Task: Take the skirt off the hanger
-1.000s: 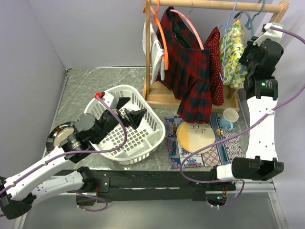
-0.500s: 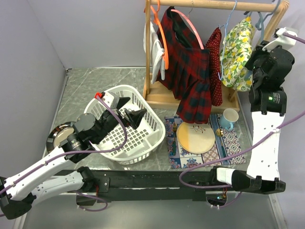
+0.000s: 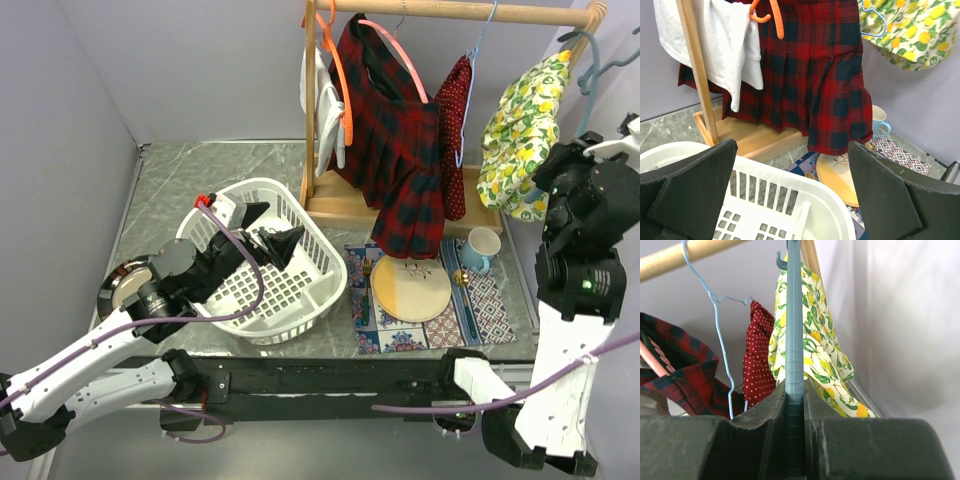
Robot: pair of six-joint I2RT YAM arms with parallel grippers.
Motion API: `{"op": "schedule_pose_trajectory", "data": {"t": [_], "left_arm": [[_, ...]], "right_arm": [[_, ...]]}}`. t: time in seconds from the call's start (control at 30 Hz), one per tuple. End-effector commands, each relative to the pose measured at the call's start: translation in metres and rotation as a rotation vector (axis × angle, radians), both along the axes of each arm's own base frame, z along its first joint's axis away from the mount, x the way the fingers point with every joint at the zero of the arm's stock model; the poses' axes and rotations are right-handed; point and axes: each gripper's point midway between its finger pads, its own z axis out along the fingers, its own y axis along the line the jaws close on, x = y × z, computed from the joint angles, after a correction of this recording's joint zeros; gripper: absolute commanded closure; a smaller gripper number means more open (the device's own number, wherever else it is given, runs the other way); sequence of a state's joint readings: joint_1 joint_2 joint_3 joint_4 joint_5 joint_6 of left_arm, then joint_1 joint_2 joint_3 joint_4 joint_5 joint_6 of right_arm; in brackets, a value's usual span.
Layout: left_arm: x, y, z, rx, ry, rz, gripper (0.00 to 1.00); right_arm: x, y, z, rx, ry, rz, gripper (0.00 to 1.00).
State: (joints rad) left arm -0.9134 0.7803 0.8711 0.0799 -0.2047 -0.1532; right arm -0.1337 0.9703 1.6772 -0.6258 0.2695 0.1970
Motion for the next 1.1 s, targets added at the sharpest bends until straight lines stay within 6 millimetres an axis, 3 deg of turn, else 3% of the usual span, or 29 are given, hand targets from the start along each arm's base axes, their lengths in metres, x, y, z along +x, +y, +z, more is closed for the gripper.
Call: {"op": "schedule_pose_trajectory", "data": {"t": [0.0,0.27,0.6,0.8,0.93,1.0,1.07], "left_arm": [[-0.002,0.005,0.009,-0.011,-0.027,0.012,0.01],[-0.003,0.008,0.012,-0.016,-0.034,0.018,0.01],[-0.005,0.013,0.016,-0.027,-0.044,0.024,0.01],[-0.005,0.015,0.018,-0.028,-0.049,0.031,0.01],[-0.005,0.023,0.025,-0.033,-0.057,0.059,0.01],[-0.009,0.029,0.037,-0.052,-0.07,0.062,0.01],[-0.018,0.032,0.041,-0.037,-0.049,0.03,0.01]], "right_arm": [[-0.022,0.003,0.049,-0.004,-0.155,-0.004,1.0],[-0.064,0.022,0.092,-0.01,-0.279,0.077,1.0],[-0.095,0.085,0.14,-0.044,-0.414,0.403,1.0],[-0.119,0.149,0.172,-0.105,-0.496,0.766,1.0],[-0.119,0.179,0.165,-0.095,-0.489,0.971,1.0],[-0.131,0.197,0.163,-0.087,-0.49,1.101,1.0],[-0.122,0.206,0.146,-0.044,-0.448,1.197,1.0]]}}
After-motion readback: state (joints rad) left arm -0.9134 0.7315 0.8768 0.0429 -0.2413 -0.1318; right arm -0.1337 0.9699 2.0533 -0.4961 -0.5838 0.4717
